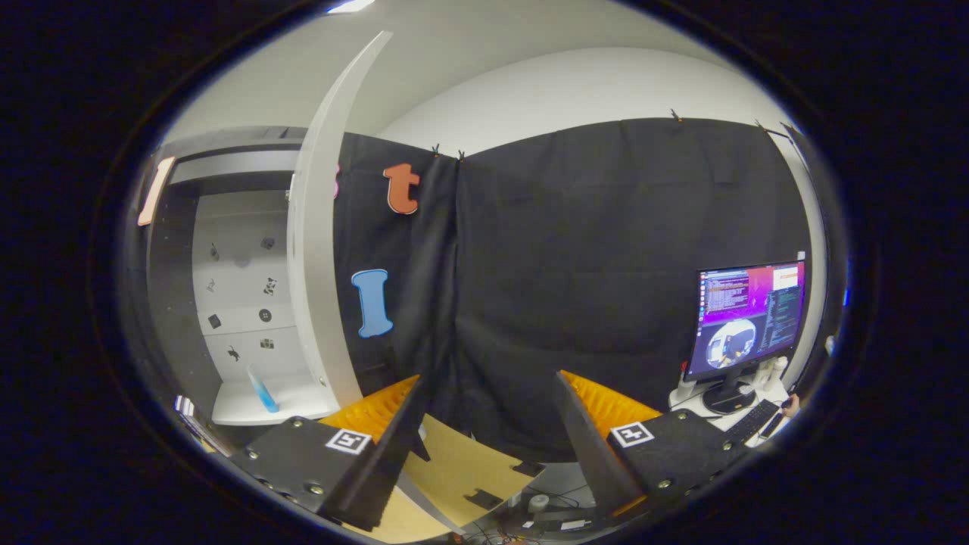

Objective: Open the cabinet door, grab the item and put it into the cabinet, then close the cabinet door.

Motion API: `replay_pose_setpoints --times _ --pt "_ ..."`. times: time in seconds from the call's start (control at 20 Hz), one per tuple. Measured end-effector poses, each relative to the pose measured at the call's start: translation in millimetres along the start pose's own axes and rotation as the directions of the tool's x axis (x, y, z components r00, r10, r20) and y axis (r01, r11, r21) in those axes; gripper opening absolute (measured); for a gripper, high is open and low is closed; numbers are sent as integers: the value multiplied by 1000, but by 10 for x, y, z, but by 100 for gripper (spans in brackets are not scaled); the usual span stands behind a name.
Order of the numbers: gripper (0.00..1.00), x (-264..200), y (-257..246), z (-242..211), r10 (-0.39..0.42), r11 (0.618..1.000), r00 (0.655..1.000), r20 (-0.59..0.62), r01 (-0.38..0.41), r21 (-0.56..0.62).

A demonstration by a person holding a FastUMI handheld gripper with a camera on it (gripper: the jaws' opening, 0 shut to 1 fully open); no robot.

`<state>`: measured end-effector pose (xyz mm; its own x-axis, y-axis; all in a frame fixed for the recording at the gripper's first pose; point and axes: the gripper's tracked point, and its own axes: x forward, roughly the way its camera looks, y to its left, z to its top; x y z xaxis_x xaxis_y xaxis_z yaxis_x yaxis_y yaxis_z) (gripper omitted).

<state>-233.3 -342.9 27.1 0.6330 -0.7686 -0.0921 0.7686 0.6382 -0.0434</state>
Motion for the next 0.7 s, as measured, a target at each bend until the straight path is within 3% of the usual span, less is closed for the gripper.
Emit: replay_pose_setpoints --times 0.35,0.55,0.7 --pt "97 15 132 8 89 996 996 7 -89 -12" --pt "97 -100 322 -9 183 983 983 -10 -183 -3" --pt "97 -153 360 -9 195 981 981 -6 -196 -16"
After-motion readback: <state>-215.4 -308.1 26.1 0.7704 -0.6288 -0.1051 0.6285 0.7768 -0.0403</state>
